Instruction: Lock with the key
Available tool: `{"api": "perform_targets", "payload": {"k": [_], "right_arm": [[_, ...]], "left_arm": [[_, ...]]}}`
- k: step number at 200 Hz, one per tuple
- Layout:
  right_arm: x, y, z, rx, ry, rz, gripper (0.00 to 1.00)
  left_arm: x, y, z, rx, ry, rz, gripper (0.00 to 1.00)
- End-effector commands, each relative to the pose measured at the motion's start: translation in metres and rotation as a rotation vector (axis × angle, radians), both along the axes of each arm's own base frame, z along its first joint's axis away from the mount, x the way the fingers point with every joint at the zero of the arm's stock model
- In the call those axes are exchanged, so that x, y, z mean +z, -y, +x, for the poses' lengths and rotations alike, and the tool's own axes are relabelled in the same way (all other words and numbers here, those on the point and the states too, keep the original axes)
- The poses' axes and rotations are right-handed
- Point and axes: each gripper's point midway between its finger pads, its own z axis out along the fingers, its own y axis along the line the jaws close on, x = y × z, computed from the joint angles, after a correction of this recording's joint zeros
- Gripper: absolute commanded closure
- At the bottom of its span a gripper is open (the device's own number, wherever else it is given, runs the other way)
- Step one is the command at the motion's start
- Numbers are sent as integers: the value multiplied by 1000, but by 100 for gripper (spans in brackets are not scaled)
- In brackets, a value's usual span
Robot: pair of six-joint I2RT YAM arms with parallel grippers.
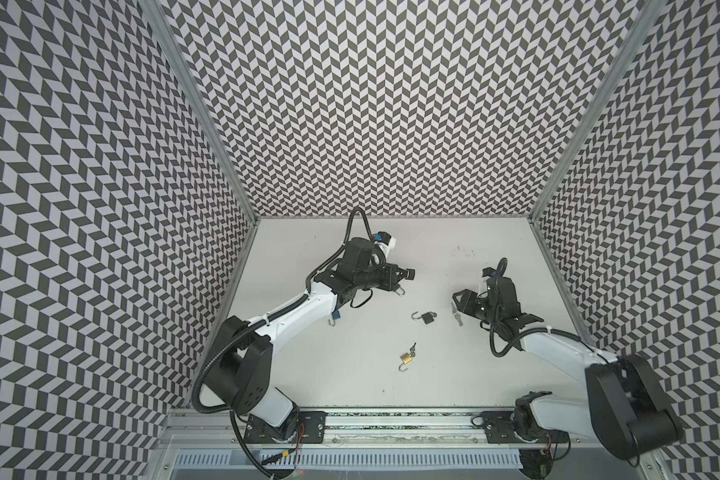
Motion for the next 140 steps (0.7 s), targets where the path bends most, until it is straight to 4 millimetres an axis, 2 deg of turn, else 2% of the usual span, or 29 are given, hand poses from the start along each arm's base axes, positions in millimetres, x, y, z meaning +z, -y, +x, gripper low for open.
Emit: {"api": "perform_targets", "payload": {"k": [1, 26, 35, 45, 67, 96, 140], "right_arm": [[67, -27, -8, 162, 208, 115, 52], [138, -67, -41, 431, 417, 270, 43], [152, -78, -52, 521, 449, 307, 33], [164, -92, -64, 619, 469, 338, 29], [178, -114, -90, 809, 480, 416, 28], [192, -124, -110, 900, 534, 437, 27], [193, -129, -111, 925, 506, 450, 30]], "left_arm": [[49, -4, -14, -73, 100, -143, 100], [70, -8, -40, -168, 172, -207, 100], [75, -6, -49, -212, 191, -223, 100], [80, -5, -58, -260, 208, -243, 100], [89, 0, -74, -362, 225, -289, 100], [96, 2, -87, -434, 239, -325, 100], [97, 9, -101, -510, 233, -342, 100]]}}
